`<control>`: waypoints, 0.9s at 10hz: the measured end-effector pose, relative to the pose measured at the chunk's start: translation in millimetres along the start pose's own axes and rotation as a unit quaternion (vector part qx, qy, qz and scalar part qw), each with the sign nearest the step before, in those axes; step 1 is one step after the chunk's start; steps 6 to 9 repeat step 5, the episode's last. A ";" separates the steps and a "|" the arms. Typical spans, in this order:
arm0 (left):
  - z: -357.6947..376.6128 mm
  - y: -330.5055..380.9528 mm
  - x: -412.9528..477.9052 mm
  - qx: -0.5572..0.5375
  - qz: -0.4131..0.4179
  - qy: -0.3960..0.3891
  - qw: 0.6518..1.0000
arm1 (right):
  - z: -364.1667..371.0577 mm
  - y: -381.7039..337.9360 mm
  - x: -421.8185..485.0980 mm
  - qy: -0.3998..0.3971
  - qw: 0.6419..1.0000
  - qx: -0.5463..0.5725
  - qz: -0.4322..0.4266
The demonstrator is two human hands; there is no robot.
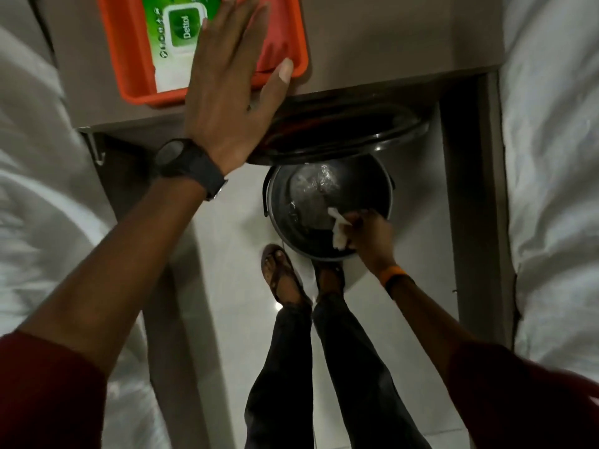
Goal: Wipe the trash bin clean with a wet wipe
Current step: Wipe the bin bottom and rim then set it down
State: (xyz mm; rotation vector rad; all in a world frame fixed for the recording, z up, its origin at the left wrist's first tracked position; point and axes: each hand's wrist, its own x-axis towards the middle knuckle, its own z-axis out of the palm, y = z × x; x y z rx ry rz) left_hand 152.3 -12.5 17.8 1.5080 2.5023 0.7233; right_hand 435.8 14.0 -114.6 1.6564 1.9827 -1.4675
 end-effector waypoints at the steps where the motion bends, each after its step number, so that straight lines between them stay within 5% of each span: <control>1: 6.6 -0.4 3.8 0.035 -0.010 -0.024 0.999 | 17.5 -10.3 42.1 -0.035 0.998 -0.047 0.007; 2: 17.9 -1.0 8.6 0.092 -0.009 -0.053 0.994 | 30.5 -1.0 70.5 -0.061 0.980 -0.186 0.016; 3: 21.3 1.1 5.9 0.132 -0.015 -0.071 0.989 | 21.6 8.1 56.4 -0.021 0.986 -0.164 -0.024; 4: 7.1 14.5 18.3 0.155 -0.023 -0.077 0.985 | -33.8 55.9 -59.5 -0.009 0.988 -0.154 -0.018; 5: -19.9 32.4 38.6 0.162 -0.032 -0.042 0.985 | -79.0 93.9 -138.2 -0.095 0.978 -0.181 0.039; 9: -19.9 32.4 38.6 0.162 -0.032 -0.042 0.985 | -79.0 93.9 -138.2 -0.095 0.978 -0.181 0.039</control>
